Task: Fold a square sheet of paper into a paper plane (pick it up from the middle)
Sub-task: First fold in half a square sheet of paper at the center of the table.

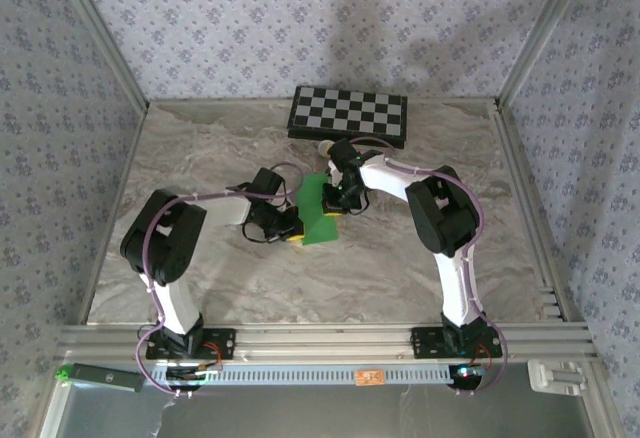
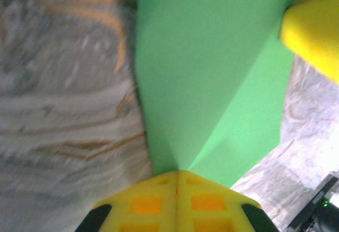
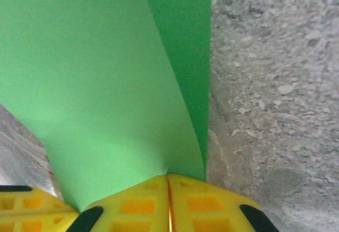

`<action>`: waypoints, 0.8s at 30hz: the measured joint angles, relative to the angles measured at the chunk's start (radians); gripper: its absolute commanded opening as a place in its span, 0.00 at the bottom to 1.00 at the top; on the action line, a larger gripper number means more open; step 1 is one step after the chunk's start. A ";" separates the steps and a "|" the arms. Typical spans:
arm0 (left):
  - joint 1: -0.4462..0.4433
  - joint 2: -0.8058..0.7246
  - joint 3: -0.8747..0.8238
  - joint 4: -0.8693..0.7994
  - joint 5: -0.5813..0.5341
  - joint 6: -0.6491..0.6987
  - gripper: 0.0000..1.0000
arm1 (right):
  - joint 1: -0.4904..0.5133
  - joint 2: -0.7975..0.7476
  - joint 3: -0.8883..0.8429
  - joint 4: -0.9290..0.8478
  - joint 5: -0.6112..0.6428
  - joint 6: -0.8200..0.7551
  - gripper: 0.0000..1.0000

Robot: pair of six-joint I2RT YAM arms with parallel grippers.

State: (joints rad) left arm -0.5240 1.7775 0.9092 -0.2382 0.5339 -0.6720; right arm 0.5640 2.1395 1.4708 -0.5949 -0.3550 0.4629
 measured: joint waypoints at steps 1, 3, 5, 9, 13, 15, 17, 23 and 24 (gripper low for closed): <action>0.000 -0.013 -0.013 -0.004 -0.003 0.003 0.04 | 0.000 0.000 0.000 0.000 0.000 0.000 0.09; 0.000 -0.037 -0.032 -0.024 -0.008 0.009 0.04 | 0.000 0.000 0.000 0.000 0.000 0.000 0.09; 0.000 -0.061 -0.042 -0.059 -0.016 0.008 0.04 | -0.001 0.000 0.000 0.000 0.000 0.000 0.09; -0.004 -0.118 -0.044 -0.072 -0.042 -0.011 0.05 | -0.001 0.000 0.000 0.000 0.000 0.000 0.09; -0.013 -0.158 -0.039 0.008 -0.059 -0.049 0.05 | -0.001 0.000 0.000 0.000 0.000 0.000 0.09; -0.019 -0.135 -0.027 0.036 -0.059 -0.061 0.05 | -0.001 0.000 0.000 0.000 0.000 0.000 0.09; -0.031 -0.096 -0.016 0.060 -0.059 -0.067 0.05 | -0.001 0.000 0.000 0.000 0.000 0.000 0.09; -0.064 -0.018 -0.008 0.050 -0.062 -0.065 0.04 | -0.001 0.001 0.000 0.000 0.000 0.000 0.09; -0.065 -0.018 -0.013 0.050 -0.064 -0.061 0.04 | -0.001 0.001 0.000 0.000 0.000 0.000 0.09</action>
State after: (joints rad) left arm -0.5892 1.7599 0.8963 -0.1883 0.4694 -0.7330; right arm 0.5632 2.1403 1.4708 -0.5945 -0.3553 0.4633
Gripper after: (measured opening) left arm 0.046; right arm 0.092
